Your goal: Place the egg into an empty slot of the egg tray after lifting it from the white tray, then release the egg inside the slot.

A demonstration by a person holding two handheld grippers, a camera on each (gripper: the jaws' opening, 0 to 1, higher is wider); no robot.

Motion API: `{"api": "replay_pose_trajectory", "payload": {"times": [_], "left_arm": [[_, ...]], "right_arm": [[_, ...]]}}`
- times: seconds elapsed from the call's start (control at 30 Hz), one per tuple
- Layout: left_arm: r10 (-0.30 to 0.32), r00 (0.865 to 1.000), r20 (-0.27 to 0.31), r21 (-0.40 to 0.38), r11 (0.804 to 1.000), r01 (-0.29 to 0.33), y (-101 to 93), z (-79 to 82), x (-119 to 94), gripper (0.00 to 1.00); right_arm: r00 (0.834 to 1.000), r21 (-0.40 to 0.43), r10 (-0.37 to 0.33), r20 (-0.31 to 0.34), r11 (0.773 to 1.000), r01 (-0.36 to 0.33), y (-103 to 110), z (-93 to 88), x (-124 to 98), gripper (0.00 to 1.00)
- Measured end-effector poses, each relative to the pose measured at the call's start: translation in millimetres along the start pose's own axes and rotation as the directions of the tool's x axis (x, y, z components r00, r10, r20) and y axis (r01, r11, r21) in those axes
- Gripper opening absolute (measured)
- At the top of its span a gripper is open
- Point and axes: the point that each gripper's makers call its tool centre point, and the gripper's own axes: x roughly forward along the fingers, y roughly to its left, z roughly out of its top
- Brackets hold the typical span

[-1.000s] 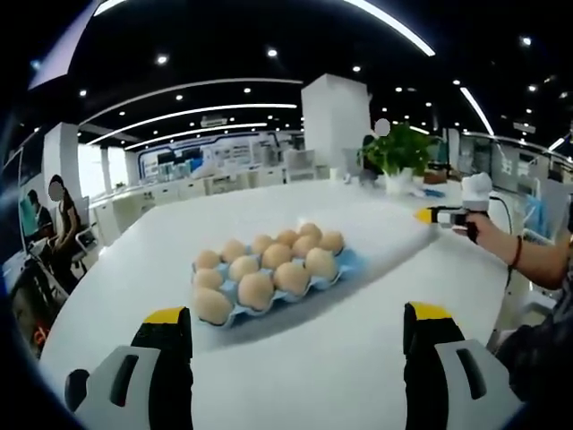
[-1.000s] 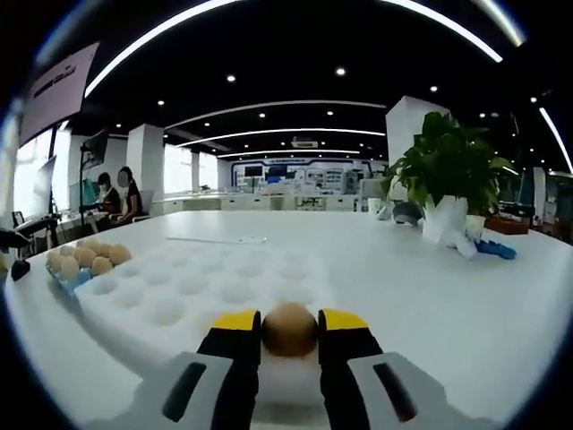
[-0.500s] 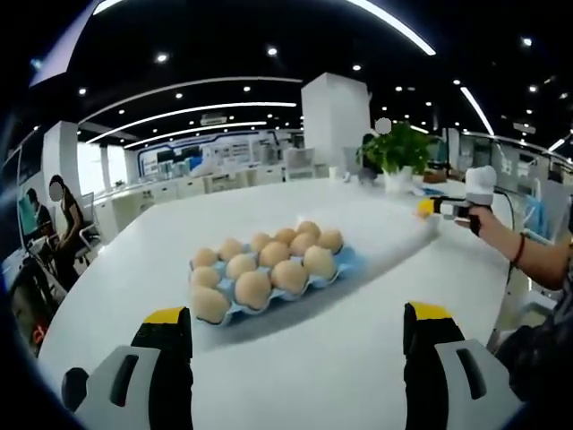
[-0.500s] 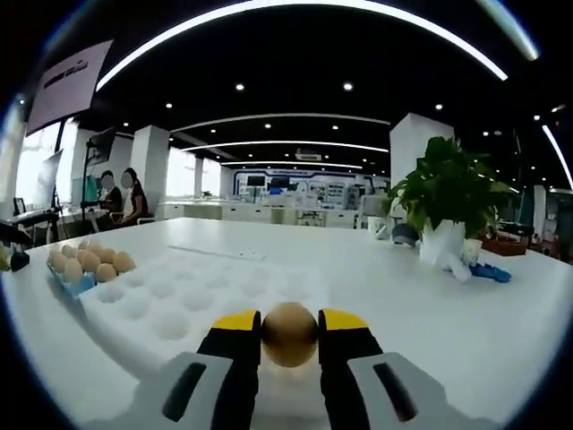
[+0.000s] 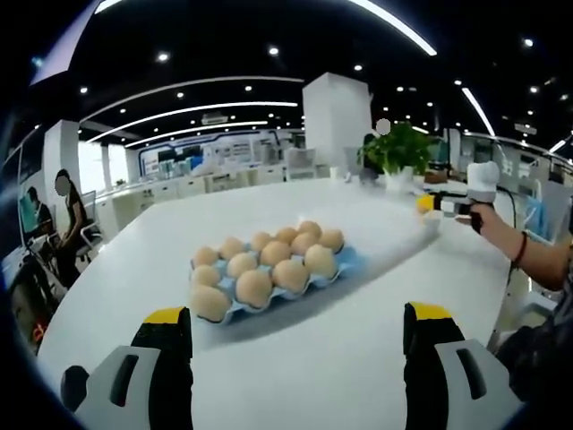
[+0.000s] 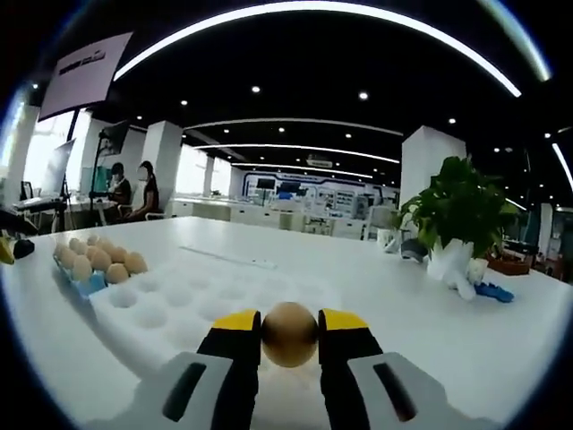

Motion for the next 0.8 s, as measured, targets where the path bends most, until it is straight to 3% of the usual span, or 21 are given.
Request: {"api": "replay_pose_trajectory", "payload": {"times": [0.5,0.7,0.8], "left_arm": [[0.011,1.0,0.004,-0.005,1.0,-0.011,5.4,-1.5,-4,1.0],[0.01,1.0,-0.001,-0.004,1.0,-0.01,4.9,-3.3,-3,1.0],[0.006,1.0,0.001,-0.003,1.0,-0.006,3.9,-2.5,-3,1.0]], "right_arm": [[0.999,-0.019,0.047,0.011,0.999,-0.047,25,11.2,3,0.26],[0.995,-0.009,0.099,-0.027,0.995,-0.099,44,-5.8,9,0.26],[0.995,-0.004,0.091,-0.041,0.996,-0.091,42,-14.8,11,0.26]]}}
